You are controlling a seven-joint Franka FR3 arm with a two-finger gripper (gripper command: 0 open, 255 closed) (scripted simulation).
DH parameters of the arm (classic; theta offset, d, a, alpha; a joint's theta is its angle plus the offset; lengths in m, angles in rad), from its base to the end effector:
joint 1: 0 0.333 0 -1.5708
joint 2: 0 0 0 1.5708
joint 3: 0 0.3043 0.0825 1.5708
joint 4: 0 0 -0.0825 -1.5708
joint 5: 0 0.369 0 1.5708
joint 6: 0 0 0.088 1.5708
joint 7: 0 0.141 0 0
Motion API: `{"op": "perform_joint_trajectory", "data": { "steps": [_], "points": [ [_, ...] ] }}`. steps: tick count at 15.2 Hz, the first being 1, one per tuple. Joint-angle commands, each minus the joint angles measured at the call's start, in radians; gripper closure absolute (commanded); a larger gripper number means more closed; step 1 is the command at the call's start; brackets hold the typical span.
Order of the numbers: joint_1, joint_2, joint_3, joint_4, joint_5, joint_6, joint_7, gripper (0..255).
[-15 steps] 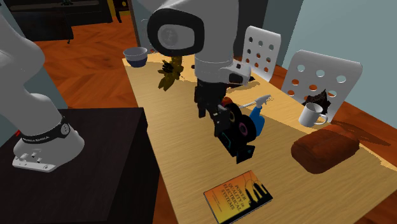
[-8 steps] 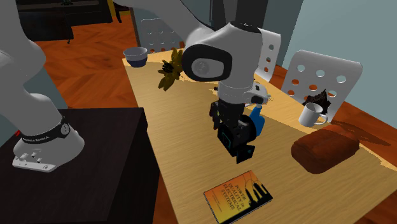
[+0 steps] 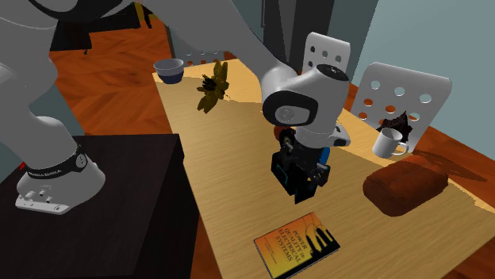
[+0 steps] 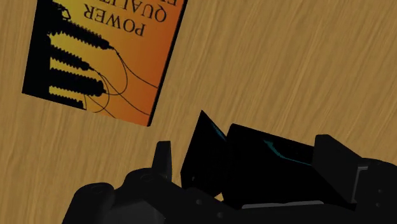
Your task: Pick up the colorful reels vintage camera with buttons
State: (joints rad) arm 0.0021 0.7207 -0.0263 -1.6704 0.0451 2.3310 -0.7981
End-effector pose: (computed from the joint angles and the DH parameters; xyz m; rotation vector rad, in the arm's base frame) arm 0.6541 -0.0129 0.1477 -2.8893 -1.1337 0.0761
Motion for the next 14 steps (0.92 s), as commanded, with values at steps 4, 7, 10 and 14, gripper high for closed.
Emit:
{"op": "perform_joint_trajectory", "data": {
  "steps": [4, 7, 10, 14],
  "points": [
    [-0.002, 0.112, 0.014, 0.098, -0.001, 0.007, -0.027, 0],
    [-0.003, 0.144, 0.015, 0.110, 0.000, 0.028, -0.028, 0],
    [-0.003, 0.161, 0.015, 0.117, 0.000, 0.038, -0.028, 0],
    [-0.002, 0.162, 0.015, 0.118, 0.000, 0.037, -0.027, 255]
  ]
}}
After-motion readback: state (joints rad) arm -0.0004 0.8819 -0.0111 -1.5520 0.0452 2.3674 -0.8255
